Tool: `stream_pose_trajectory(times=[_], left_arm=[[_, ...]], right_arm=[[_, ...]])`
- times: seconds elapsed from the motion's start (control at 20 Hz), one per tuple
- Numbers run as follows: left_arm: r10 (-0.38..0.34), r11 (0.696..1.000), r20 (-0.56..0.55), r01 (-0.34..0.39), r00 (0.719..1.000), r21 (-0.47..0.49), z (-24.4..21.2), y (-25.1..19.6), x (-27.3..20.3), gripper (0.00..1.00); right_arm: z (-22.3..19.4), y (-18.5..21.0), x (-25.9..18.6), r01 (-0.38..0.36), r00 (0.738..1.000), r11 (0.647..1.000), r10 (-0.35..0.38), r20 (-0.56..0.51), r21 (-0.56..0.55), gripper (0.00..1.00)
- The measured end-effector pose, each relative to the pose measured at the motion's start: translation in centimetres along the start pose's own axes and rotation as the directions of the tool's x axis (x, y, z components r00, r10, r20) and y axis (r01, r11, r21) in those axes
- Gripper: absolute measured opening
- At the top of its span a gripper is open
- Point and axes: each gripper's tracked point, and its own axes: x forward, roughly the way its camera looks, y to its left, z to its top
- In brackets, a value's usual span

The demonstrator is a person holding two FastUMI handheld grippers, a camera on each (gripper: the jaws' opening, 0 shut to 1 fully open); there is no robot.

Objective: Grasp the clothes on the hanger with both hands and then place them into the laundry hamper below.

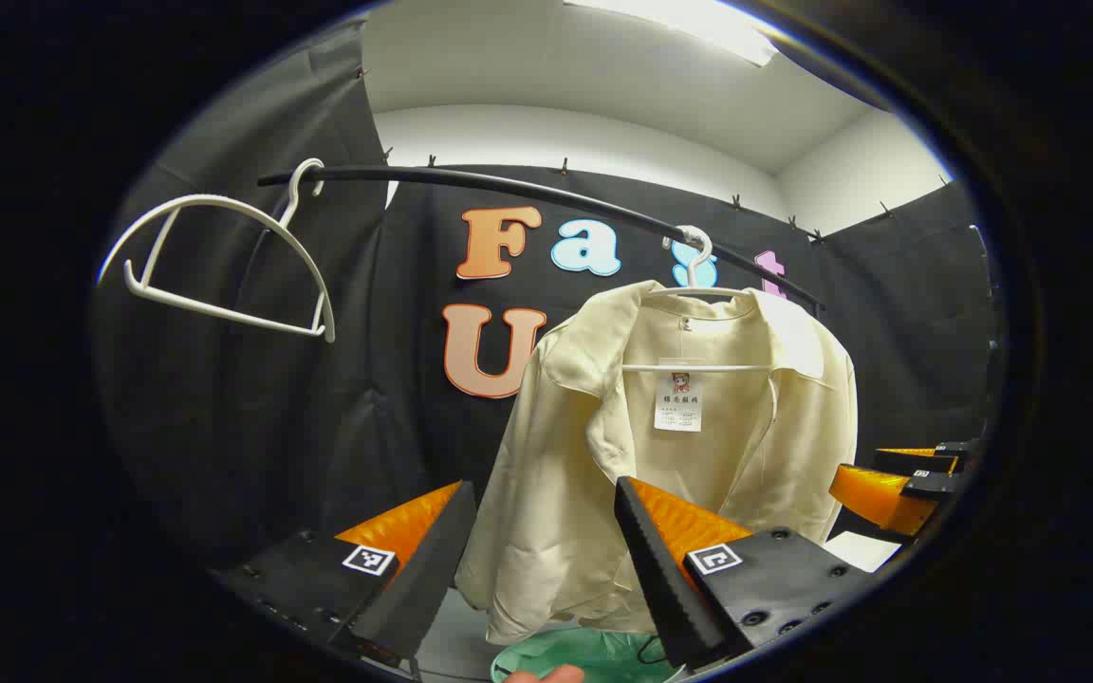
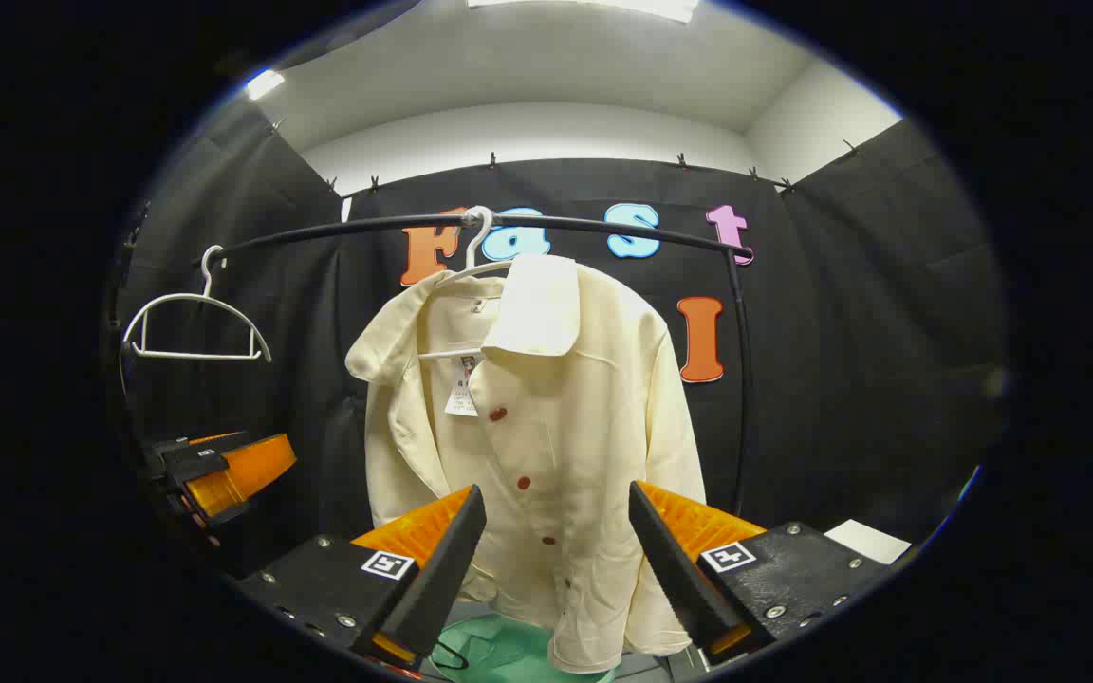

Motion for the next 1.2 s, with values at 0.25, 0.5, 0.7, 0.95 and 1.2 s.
stream_pose_trajectory(times=[0.25, 0.5, 0.7, 0.95, 1.2], left_arm=[[-0.002, 1.0, 0.01, 0.002, 1.0, 0.017, 0.3, 0.3, 0.6, 0.96], [0.001, 1.0, 0.014, -0.001, 1.0, 0.022, 0.3, 0.8, 1.0, 0.96], [0.011, 1.0, 0.004, -0.011, 1.0, 0.011, -0.1, 1.2, 1.2, 0.96], [0.023, 0.999, 0.003, -0.023, 1.0, 0.025, 0.0, 2.1, 1.3, 0.96], [0.038, 0.998, 0.006, -0.038, 0.999, 0.046, 0.2, 2.8, 1.2, 0.96]], right_arm=[[-0.7, -0.2, 0.8, 0.012, 1.0, 1.0, -0.012, -0.018, 0.006, 0.94], [-0.9, -0.5, 1.6, 0.024, 1.0, 1.0, -0.024, -0.017, -0.002, 0.94], [-1.7, -0.8, 2.5, 0.028, 0.999, 1.0, -0.028, -0.029, -0.004, 0.94], [-3.9, -2.1, 5.6, 0.057, 0.996, 0.998, -0.055, -0.068, 0.023, 0.95], [-6.5, -0.8, 10.0, 0.105, 0.989, 0.993, -0.1, -0.11, 0.046, 0.94]])
